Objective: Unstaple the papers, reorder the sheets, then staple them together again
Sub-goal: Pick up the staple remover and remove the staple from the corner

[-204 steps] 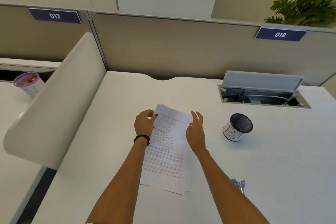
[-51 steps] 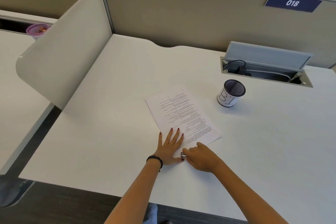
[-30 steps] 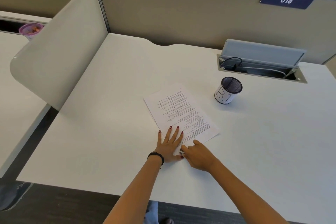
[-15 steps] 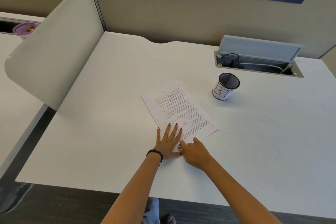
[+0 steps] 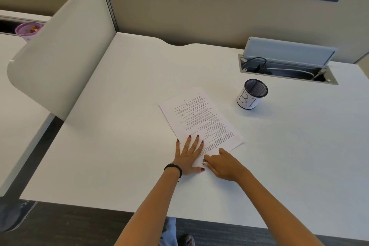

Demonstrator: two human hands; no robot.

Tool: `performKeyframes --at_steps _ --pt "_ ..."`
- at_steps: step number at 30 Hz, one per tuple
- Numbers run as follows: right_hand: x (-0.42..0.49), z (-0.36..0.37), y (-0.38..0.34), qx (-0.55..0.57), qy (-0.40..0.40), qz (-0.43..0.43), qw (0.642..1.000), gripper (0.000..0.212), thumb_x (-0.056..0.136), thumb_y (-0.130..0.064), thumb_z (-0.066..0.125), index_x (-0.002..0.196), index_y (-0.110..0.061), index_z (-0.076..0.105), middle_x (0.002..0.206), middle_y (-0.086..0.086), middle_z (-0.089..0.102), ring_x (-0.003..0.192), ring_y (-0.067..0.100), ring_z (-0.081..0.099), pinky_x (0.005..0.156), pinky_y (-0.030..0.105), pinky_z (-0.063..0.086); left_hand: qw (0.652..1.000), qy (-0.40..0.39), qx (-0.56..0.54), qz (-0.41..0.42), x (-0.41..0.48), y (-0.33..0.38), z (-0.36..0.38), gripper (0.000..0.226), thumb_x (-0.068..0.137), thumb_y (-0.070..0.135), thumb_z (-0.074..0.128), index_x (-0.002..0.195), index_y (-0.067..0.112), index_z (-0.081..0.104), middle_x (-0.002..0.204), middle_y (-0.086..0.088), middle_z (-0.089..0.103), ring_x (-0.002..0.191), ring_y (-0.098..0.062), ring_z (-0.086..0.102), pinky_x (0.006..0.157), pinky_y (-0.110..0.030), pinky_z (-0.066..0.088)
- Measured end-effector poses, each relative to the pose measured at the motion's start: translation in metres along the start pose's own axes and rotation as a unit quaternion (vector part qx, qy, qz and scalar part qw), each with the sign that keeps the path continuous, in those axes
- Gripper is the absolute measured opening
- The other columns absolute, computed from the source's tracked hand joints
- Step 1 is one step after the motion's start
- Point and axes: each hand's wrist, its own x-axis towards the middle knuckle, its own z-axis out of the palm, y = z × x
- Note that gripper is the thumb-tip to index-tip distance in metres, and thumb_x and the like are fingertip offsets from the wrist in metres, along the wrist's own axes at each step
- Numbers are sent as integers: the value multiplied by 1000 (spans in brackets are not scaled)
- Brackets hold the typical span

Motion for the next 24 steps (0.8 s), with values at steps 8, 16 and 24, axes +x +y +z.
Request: performKeyframes --at_steps 8,16,24 --pt "0 4 -4 -91 30 -55 994 16 92 -26 41 86 -14 50 64 5 63 51 21 40 74 31 41 1000 10 1 0 1 -1 3 92 82 67 37 145 23 -14 155 -4 -22 140 -29 -24 105 -63 -17" --pt "3 6 -11 -102 -6 -22 995 13 83 -23 54 75 -18 46 48 -2 55 39 18 32 64 25 39 1000 22 11 0 2 -2 6 92 79 70 30 145 23 -14 155 -4 -22 140 -29 -24 101 -59 -21" --pt "10 10 -16 -111 -4 -12 994 13 81 -21 58 73 -17 48 47 -2 57 39 18 33 62 26 39 1000 23 12 2 3 -2 6 92 75 73 24 144 26 -14 156 -4 -20 137 -30 -29 104 -64 -17"
